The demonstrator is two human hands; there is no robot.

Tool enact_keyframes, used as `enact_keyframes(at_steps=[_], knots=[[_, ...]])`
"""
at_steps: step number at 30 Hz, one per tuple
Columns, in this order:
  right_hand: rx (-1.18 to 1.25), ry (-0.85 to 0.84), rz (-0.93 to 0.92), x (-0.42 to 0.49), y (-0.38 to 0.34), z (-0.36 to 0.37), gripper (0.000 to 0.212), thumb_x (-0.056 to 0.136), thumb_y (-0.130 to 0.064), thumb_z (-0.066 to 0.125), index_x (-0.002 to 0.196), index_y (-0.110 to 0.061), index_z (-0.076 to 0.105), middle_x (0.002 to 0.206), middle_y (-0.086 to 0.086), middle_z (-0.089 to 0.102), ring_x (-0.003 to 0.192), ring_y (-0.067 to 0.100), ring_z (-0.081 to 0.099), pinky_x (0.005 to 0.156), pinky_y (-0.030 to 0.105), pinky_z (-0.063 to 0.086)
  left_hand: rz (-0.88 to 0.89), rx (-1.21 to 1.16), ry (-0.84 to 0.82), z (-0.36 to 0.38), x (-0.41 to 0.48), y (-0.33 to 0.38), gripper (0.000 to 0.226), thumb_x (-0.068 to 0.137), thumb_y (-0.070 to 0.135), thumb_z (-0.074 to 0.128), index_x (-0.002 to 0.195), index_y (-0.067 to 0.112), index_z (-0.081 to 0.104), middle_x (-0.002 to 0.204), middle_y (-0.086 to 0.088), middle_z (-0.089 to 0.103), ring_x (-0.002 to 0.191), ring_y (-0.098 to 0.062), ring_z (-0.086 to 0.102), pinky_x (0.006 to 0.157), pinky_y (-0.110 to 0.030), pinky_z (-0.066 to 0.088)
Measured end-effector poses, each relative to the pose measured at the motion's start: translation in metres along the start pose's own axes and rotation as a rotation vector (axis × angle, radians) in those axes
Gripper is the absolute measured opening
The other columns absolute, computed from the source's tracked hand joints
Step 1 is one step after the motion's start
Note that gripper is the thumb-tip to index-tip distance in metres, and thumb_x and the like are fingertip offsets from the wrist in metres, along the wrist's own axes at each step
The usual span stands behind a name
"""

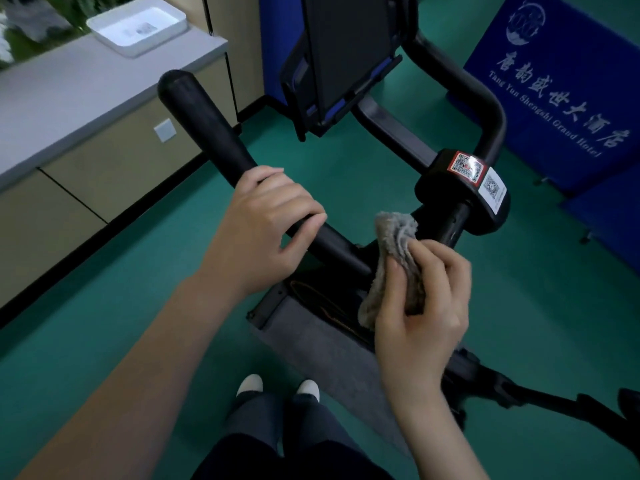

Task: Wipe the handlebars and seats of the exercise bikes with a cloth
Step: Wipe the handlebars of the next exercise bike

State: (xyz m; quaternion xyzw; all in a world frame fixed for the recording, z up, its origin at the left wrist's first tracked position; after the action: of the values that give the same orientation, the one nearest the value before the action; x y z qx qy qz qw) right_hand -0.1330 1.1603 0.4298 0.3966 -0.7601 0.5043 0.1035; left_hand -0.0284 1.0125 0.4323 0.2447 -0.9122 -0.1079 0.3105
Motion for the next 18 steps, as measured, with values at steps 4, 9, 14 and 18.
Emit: enact_keyframes(at_steps=[4, 9, 14, 18], knots=[[-0.055, 0.145, 0.032, -0.023, 0.005, -0.008, 0.016, 0.085, 0.002, 0.063, 0.101, 0.007, 0.065, 0.098, 0.011, 0.042, 0.089, 0.006, 0.042, 0.085, 0.007, 0.036, 0.046, -0.004, -0.015, -0.002, -0.001, 0.0, 0.026, 0.096, 0.024, 0.048, 0.085, 0.014, 0.069, 0.084, 0.006, 0.067, 0.084, -0.017, 0.06, 0.102, -0.03, 0.028], [-0.109, 0.367, 0.09, -0.042, 0.003, -0.004, 0.013, 0.086, 0.003, 0.056, 0.096, 0.01, 0.06, 0.092, 0.021, 0.047, 0.097, -0.007, 0.041, 0.087, 0.009, 0.035, 0.125, -0.016, -0.031, -0.008, 0.0, -0.001, 0.026, 0.097, 0.023, 0.048, 0.097, 0.01, 0.072, 0.092, 0.002, 0.07, 0.092, -0.02, 0.063, 0.105, -0.034, 0.026], [-0.106, 0.594, 0.163, -0.064, 0.002, 0.01, 0.011, 0.09, -0.001, 0.055, 0.1, -0.004, 0.051, 0.098, 0.004, 0.045, 0.09, 0.027, 0.046, 0.084, 0.026, 0.039, 0.215, 0.013, -0.021, -0.019, 0.002, -0.016, 0.021, 0.095, 0.019, 0.053, 0.099, 0.009, 0.071, 0.095, 0.0, 0.07, 0.101, -0.023, 0.063, 0.115, -0.04, 0.016], [-0.026, 0.706, 0.255, -0.084, -0.004, 0.037, 0.019, 0.088, -0.003, 0.057, 0.099, -0.016, 0.047, 0.096, 0.01, 0.041, 0.086, 0.031, 0.046, 0.079, 0.031, 0.041, 0.297, 0.037, -0.052, -0.02, 0.0, -0.024, 0.023, 0.095, 0.019, 0.052, 0.101, 0.007, 0.071, 0.097, -0.002, 0.07, 0.1, -0.024, 0.063, 0.115, -0.04, 0.019]])
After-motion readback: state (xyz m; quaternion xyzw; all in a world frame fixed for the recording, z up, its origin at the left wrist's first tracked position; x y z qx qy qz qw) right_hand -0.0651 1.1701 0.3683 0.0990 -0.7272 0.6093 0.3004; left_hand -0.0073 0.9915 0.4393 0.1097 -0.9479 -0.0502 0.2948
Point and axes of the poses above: each hand's wrist, its own x-axis towards the middle knuckle, its own z-axis out of the palm, y = z × x, the point moved 7 cm from there along x, towards the middle knuckle
